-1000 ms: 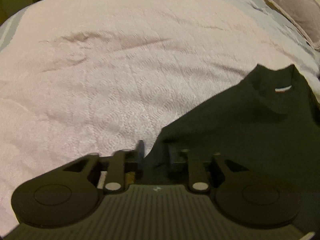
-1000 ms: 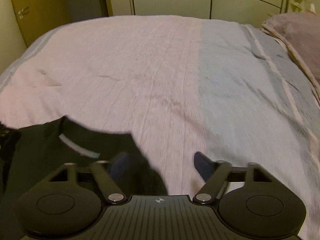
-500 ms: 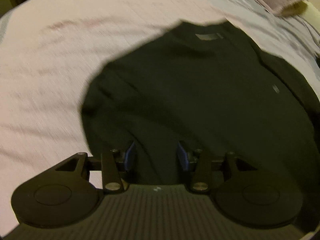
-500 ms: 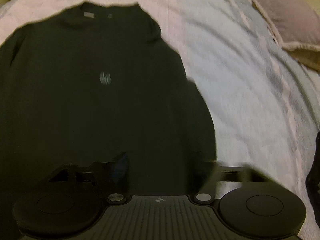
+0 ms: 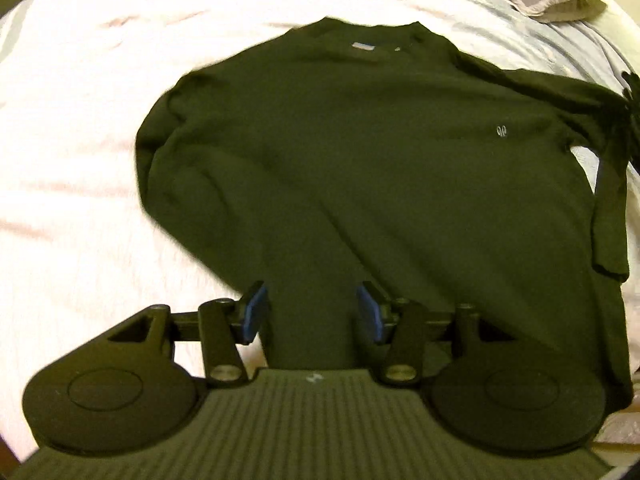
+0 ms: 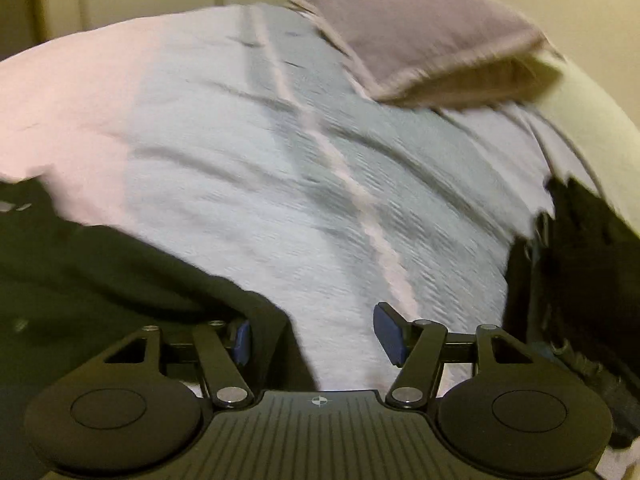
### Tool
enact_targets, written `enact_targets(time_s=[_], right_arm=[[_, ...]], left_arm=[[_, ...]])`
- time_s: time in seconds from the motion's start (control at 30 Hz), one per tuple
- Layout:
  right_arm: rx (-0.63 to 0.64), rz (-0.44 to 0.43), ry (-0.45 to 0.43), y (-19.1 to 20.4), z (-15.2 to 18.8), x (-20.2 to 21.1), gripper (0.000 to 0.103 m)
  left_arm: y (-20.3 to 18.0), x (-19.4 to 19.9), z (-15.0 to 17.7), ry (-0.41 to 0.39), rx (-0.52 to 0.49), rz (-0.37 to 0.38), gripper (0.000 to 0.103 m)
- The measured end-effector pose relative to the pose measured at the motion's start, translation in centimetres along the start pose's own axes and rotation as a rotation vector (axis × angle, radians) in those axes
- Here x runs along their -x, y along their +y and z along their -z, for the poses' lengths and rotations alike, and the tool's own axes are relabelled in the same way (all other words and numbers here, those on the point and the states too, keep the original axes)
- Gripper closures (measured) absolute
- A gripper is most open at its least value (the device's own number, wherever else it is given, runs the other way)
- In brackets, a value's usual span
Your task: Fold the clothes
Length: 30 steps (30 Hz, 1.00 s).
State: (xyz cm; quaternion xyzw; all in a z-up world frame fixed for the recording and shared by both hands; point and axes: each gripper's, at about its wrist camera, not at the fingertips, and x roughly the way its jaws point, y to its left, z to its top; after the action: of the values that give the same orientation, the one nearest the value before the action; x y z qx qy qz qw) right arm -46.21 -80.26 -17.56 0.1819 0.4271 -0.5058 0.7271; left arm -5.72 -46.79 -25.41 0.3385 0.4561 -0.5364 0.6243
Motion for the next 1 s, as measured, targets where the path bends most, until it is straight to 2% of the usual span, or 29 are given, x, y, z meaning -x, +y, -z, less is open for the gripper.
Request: enact_targets(time_s=[0.1,0.2,0.23,0.27,0.3,0.37,0.47,0.57,0.7,0.8,0.87,0.97,1.0], right_arm=[[0.028,-0.078,-0.031,3.8,2.8,2.5,0.042],[0.034,-0.19,0.001,7.3,5.7,3.8,0.042],[0.035,-0.224,0.022,8.5,6.7,4.1,0.042],[0.034,-0.25,0.046,9.6,7.7,4.4,0.042],[0.033,-0.271,0.07,10.8,8.5,4.7,0.042],[0.035,-0.308,0.112,13.1,10.0,5.3,0.042],[0.041,-0.346,0.131,15.7,10.6,6.8,0.042],[0.041,-0.398,0.136,19.2,10.8,8.4,0.042],[0.061,-0.463,0.13,25.4,10.8,10.7,0.042],[0.048,-0.472,0.115,30.2,11.1,12.3,0.042],[0.045,-0.478,0.133,33.4,11.8,13.0,0.042],[0.041,-0.483,0.153,37.5,12.4,14.1,0.042],[0.041,-0.484,0.161,38.3,12.5,14.2,0.042]], left_arm=[[0.7,-0.2,1.5,0.035,0.061,0.001,0.057],[1.1,-1.5,2.7,0.078,0.126,0.026,0.062],[1.2,-1.9,2.9,0.087,0.13,0.039,0.07],[1.0,-2.1,3.1,0.091,0.119,0.05,0.091],[0.8,-2.2,3.3,0.09,0.108,0.061,0.099],[0.9,-0.9,3.7,0.056,0.087,0.075,0.101],[3.1,2.1,4.2,-0.001,0.088,0.082,0.102],[8.3,5.9,5.1,-0.058,0.128,0.072,0.102],[18.5,9.6,6.4,-0.127,0.242,-0.002,0.102],[27.5,9.8,7.4,-0.094,0.38,-0.118,0.1],[32.2,9.6,7.9,-0.069,0.439,-0.198,0.085],[34.4,9.4,7.5,-0.078,0.362,-0.212,0.072],[34.4,9.0,7.2,-0.076,0.325,-0.2,0.071]])
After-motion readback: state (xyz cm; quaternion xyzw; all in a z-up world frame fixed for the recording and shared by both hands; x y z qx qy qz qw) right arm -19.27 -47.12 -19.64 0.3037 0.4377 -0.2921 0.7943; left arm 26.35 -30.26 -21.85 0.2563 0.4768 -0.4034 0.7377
